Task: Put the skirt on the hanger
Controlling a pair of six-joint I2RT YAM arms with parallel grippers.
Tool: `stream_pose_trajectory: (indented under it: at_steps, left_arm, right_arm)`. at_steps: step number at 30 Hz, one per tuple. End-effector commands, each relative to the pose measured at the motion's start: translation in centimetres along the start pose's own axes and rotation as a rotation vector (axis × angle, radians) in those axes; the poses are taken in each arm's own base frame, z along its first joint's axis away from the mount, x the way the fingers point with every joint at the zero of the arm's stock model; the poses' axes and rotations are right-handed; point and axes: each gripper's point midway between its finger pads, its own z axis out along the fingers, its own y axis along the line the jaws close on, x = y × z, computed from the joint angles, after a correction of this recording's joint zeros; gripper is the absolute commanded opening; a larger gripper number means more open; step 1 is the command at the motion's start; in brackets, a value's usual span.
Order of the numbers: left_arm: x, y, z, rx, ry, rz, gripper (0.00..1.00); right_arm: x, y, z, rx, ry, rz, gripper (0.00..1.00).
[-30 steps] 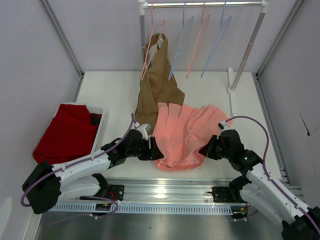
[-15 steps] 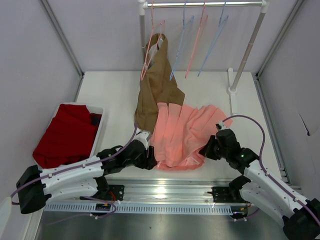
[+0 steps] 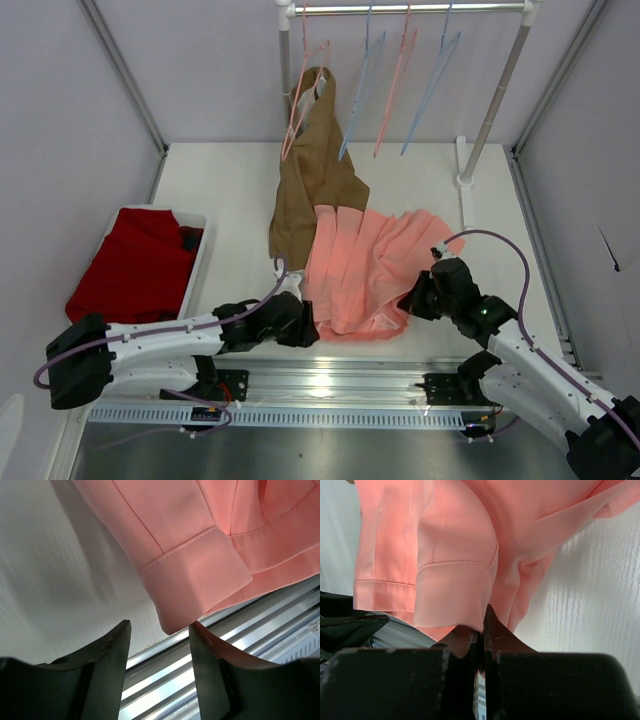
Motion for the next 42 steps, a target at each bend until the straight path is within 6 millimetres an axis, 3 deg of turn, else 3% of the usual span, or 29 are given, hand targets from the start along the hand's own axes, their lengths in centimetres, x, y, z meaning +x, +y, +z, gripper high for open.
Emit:
stream_pose_trajectory:
  at_steps: [1, 10, 13, 14, 17, 19, 20, 25, 26, 30, 36, 42]
  left_arm:
    - [-1.7, -1.9, 0.3, 0.024, -0.071, -0.078, 0.55]
    - [-3.9, -1.0, 1.2, -0.062, -0.189, -0.187, 0.56]
    - [-4.2, -1.7, 2.0, -0.060, -0.185, -0.176, 0.45]
    - [-4.1, -2.2, 2.4, -0.045, -0.171, -0.171, 0.34]
    - [-3.9, -2.7, 2.8, -0.032, -0.153, -0.158, 0.12]
    - [-4.2, -2.8, 2.6, -0.025, -0.157, -0.150, 0.05]
    - [-4.5, -2.8, 2.4, -0.020, -0.161, -0.149, 0.00]
    - [-6.7, -3.1, 0.2, 0.030, -0.201, -0.091, 0.00]
    - [-7.2, -3.4, 0.0, 0.038, -0.211, -0.082, 0.00]
    - [-5.9, -3.9, 0.3, 0.062, -0.155, -0.055, 0.00]
    - [-4.1, -4.6, 1.4, 0.091, -0.115, -0.061, 0.00]
    - [-3.8, -5.3, 1.5, 0.104, -0.116, -0.057, 0.00]
  right_arm:
    - [-1.7, 1.8, -1.0, -0.042, -0.050, -0.003, 0.00]
    - [-0.9, 1.0, -1.0, -0.024, -0.040, 0.006, 0.00]
    - [-0.7, 0.6, -1.0, -0.010, -0.041, 0.002, 0.01]
    - [-0.6, 0.6, -1.1, -0.009, -0.042, 0.001, 0.03]
    - [-0.5, 0.2, -1.3, 0.011, -0.045, -0.013, 0.13]
    - [-0.6, -0.3, -1.4, 0.040, -0.056, -0.024, 0.31]
    - [-0.6, -0.5, -1.5, 0.050, -0.062, -0.029, 0.46]
    - [-0.4, -0.5, -1.6, 0.054, -0.052, -0.040, 0.68]
    - [-0.2, -0.4, -1.5, 0.052, -0.046, -0.038, 0.68]
    - [1.0, -0.5, -1.3, 0.073, -0.019, -0.028, 0.68]
    - [4.8, -0.6, -0.7, 0.070, 0.052, 0.024, 0.70]
    - [7.0, -2.5, 0.1, 0.149, 0.066, 0.055, 0.72]
